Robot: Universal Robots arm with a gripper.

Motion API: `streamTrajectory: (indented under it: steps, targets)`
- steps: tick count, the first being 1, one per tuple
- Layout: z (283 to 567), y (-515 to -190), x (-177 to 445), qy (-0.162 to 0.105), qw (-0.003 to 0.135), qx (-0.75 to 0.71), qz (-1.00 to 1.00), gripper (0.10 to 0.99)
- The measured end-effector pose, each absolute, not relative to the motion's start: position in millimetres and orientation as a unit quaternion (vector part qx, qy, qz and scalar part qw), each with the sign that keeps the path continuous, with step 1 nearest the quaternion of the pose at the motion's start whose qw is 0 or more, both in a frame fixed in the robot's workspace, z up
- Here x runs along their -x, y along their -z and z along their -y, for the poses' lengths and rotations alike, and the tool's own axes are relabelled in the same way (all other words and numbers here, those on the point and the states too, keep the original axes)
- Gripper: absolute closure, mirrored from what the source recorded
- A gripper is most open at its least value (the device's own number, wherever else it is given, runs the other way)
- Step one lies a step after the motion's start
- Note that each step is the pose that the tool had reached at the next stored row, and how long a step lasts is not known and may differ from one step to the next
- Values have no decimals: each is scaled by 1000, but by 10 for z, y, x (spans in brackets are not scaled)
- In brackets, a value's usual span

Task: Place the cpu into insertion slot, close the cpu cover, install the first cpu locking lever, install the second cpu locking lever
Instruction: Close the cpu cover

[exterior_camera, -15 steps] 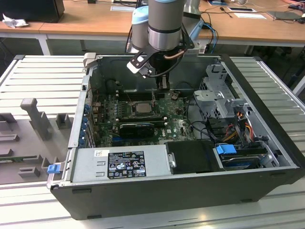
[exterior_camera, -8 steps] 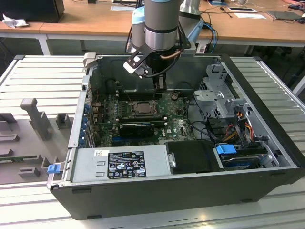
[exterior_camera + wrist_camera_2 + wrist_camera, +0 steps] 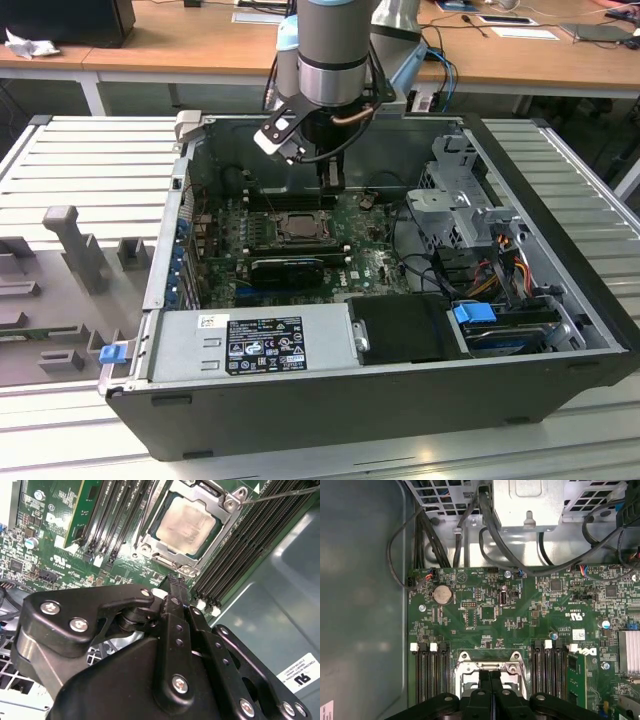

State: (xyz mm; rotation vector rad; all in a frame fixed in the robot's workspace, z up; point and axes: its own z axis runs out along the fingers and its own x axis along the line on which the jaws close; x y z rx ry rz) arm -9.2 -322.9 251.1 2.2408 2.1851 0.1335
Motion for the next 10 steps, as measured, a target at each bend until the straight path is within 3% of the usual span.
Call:
streamTrajectory:
  steps: [10]
  targets:
    - [3229,-2454,239,-43,4,-715,-697,980]
